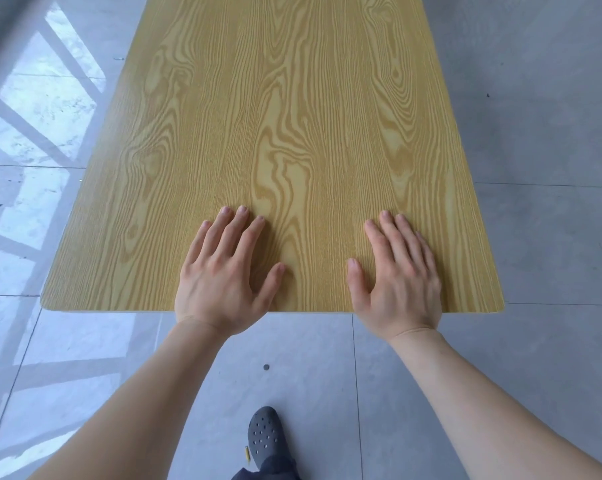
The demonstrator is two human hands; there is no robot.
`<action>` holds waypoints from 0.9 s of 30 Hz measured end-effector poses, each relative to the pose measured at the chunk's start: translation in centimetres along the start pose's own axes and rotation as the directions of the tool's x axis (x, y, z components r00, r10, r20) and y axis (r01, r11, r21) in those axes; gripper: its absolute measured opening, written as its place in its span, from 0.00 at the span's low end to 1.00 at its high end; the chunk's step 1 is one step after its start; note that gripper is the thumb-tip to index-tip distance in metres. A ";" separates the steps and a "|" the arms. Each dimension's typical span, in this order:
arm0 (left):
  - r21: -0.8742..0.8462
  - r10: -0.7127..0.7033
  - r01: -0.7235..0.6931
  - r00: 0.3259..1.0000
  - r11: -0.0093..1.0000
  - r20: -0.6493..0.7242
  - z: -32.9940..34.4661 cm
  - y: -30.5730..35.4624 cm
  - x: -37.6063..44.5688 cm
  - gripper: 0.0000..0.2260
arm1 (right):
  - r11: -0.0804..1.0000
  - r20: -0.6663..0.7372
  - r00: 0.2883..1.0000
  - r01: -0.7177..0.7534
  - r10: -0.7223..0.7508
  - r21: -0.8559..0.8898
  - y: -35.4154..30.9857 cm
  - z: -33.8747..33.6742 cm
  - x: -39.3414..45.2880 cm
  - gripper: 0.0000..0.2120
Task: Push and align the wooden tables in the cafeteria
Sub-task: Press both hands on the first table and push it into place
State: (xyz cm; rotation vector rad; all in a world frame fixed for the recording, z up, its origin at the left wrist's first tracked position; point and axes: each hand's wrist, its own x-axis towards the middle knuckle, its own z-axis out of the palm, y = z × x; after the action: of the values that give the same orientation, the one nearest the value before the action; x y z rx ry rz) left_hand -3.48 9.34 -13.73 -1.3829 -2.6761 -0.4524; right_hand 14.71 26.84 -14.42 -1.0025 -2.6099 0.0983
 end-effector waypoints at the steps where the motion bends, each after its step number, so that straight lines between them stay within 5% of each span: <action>1: -0.001 0.000 0.000 1.000 1.000 0.002 0.1 -0.1 0.6 0.31 | 1.000 0.001 1.000 -0.003 0.003 0.000 0.0 0.2 0.5 0.30; 27: 0.000 0.007 -0.007 1.000 1.000 -0.020 2.3 -2.8 11.5 0.31 | 1.000 0.017 1.000 -0.021 0.021 0.002 0.1 3.2 11.3 0.30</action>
State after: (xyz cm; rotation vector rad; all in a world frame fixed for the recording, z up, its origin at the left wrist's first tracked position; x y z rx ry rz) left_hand -12.34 17.54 -14.00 -1.3799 -2.6542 -0.4628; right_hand 5.92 34.58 -14.15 -1.0334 -2.6141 0.1147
